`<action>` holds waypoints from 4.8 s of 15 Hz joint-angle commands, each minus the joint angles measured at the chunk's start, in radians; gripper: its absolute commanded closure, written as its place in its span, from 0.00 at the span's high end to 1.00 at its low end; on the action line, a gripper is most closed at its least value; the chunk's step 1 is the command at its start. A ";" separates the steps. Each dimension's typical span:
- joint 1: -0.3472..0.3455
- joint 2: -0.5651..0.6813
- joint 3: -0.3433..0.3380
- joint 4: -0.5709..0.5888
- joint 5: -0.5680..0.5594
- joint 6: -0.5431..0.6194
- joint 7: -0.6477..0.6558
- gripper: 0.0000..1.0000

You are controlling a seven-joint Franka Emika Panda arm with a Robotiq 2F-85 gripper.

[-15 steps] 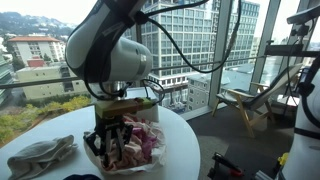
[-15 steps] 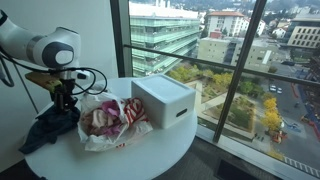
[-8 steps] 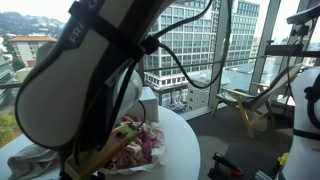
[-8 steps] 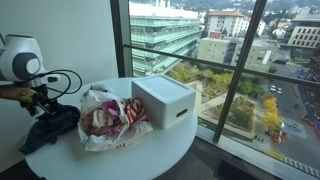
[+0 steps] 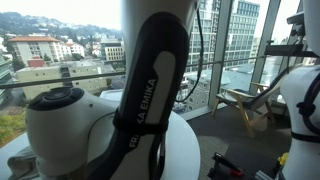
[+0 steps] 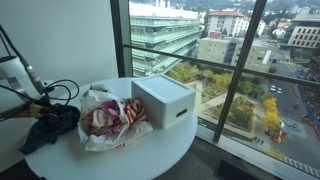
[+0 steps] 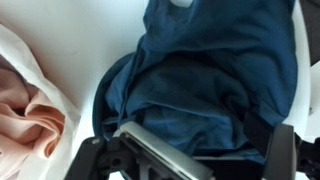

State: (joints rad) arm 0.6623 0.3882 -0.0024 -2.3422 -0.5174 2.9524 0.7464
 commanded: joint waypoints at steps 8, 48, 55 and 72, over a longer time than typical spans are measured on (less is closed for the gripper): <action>0.437 0.227 -0.413 0.184 -0.402 0.040 0.449 1.00; 0.449 -0.742 -0.525 -0.156 -0.045 -0.353 0.174 0.11; 0.058 -0.868 -0.048 -0.118 0.311 -0.750 -0.094 0.11; -0.438 -0.611 0.451 -0.343 0.222 -0.152 -0.253 0.11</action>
State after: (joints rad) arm 0.3235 -0.2697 0.3675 -2.6638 -0.1479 2.6820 0.4125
